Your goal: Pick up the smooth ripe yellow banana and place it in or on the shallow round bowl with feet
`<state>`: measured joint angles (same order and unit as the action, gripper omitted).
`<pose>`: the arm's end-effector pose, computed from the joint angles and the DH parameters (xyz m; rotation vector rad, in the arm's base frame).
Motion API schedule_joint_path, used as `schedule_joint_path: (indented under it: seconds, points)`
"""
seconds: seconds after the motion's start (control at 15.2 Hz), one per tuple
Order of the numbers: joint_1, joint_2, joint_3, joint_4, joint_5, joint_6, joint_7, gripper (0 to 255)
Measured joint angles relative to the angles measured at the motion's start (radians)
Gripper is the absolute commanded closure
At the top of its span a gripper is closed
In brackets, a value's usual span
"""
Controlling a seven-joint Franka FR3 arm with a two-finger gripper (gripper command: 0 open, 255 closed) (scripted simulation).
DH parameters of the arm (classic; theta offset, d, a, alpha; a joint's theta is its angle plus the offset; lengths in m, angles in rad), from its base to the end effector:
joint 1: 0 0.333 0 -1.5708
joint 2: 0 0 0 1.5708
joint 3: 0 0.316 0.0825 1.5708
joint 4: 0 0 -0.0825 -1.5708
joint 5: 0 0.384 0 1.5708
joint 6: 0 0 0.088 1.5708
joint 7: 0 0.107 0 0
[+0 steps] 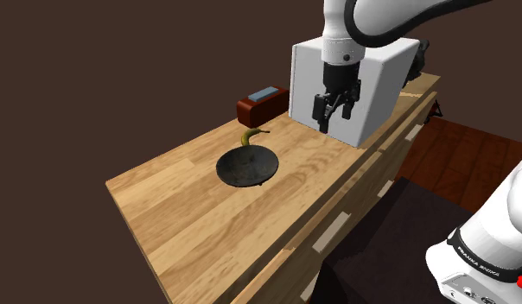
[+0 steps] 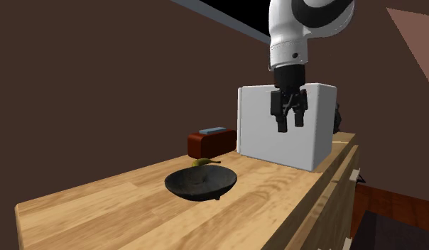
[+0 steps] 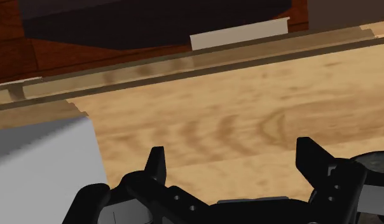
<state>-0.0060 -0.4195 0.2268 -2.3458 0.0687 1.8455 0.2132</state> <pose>0.4037 0.1019 0.4802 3.0943 -0.0576 -0.1268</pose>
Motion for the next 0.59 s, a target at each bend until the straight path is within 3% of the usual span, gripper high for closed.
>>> schedule_joint_path:
  seconds: [0.59]
  points:
    - [-0.014,0.313,0.086,0.182,-0.072,0.185,0.219,0]
